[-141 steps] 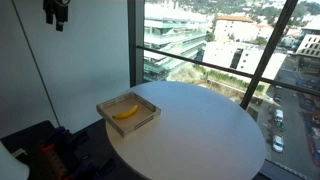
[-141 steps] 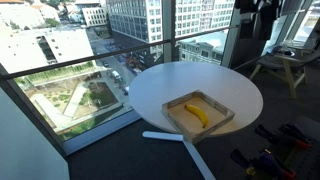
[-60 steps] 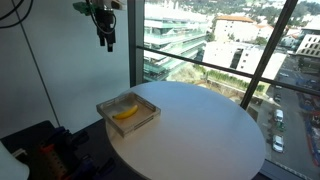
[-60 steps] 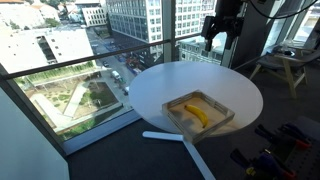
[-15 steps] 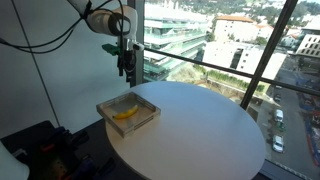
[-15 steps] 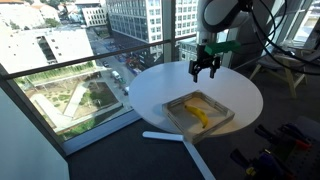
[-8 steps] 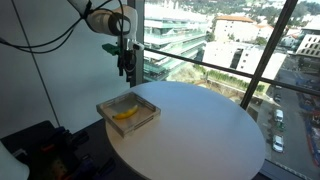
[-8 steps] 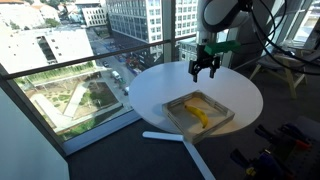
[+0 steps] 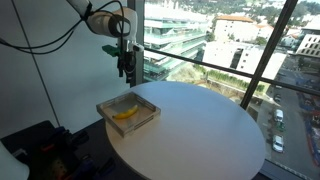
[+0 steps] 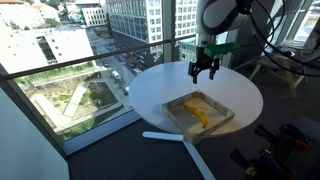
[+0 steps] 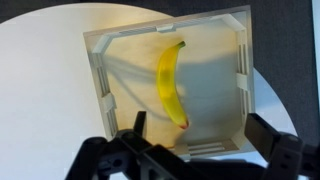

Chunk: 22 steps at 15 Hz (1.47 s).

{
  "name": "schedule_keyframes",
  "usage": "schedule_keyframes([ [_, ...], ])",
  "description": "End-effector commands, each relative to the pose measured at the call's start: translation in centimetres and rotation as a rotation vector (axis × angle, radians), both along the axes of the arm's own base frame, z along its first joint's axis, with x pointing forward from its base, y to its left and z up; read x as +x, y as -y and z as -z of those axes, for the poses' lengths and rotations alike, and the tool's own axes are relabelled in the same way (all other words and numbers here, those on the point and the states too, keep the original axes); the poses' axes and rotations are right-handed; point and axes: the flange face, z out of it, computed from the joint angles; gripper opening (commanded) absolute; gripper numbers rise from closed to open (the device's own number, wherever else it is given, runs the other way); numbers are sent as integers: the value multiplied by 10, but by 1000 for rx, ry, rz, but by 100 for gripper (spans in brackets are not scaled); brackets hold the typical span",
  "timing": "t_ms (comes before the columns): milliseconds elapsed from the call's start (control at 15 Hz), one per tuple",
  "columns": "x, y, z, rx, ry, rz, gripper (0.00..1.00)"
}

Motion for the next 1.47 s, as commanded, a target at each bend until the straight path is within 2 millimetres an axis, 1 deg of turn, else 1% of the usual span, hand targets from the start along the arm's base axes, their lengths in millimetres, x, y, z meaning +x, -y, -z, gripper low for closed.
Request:
schedule_keyframes([
  [0, 3, -1, 2, -25, 30, 9, 100],
  [267, 5, -3, 7, -42, 52, 3, 100],
  [600, 4, -5, 20, -57, 53, 7, 100],
  [1400, 5, 8, 55, -71, 21, 15, 100],
])
